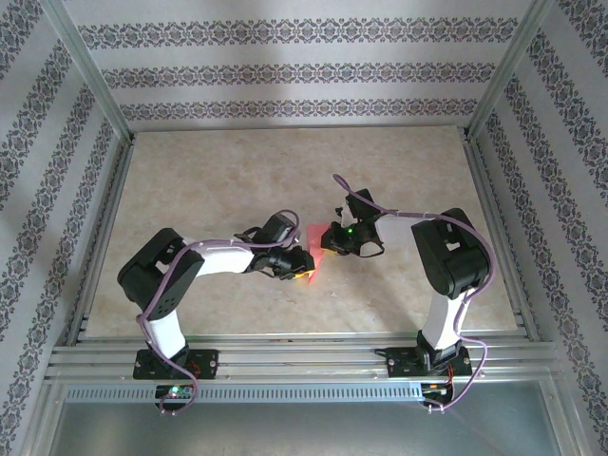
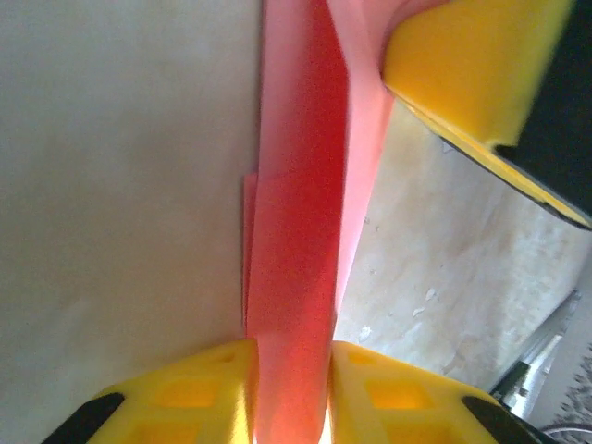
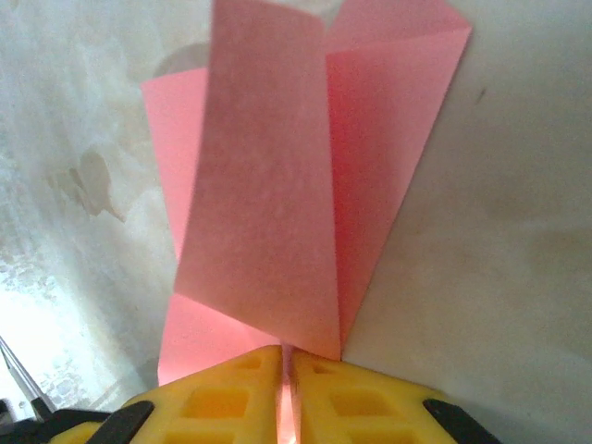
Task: Fold a paper plane with a square sheet of paper (pick it up from the middle)
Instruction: Fold the wing for the fifth time at the center of the table.
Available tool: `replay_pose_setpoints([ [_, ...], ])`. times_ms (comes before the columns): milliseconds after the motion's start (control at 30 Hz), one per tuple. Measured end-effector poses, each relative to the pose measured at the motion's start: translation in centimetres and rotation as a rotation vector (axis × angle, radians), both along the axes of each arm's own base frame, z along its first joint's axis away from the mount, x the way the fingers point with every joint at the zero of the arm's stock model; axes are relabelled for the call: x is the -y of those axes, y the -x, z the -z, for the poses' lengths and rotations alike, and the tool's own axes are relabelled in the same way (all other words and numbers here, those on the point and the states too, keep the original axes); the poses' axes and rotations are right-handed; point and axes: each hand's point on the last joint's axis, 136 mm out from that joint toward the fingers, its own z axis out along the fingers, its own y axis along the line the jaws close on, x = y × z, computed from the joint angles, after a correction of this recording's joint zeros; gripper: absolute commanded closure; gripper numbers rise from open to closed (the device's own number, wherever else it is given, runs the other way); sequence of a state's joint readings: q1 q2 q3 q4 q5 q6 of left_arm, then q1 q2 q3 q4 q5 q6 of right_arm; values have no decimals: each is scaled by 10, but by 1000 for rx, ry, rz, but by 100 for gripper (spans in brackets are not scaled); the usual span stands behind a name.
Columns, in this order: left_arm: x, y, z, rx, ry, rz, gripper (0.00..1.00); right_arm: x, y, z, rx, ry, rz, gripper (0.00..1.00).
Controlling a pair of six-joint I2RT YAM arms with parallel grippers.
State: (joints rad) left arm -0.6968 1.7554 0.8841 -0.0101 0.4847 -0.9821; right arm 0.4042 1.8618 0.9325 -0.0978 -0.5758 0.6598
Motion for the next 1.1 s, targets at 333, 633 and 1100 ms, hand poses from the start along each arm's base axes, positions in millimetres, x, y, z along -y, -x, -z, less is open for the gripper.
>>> replay_pose_setpoints([
  [333, -3, 8, -18, 64, -115, 27, 67, 0, 0, 1, -5, 2, 0, 83],
  [633, 2, 4, -14, 63, -136, 44, 78, 0, 0, 1, -7, 3, 0, 83],
  [1100, 5, 8, -2, 31, -153, 60, 90, 0, 0, 1, -8, 4, 0, 83],
])
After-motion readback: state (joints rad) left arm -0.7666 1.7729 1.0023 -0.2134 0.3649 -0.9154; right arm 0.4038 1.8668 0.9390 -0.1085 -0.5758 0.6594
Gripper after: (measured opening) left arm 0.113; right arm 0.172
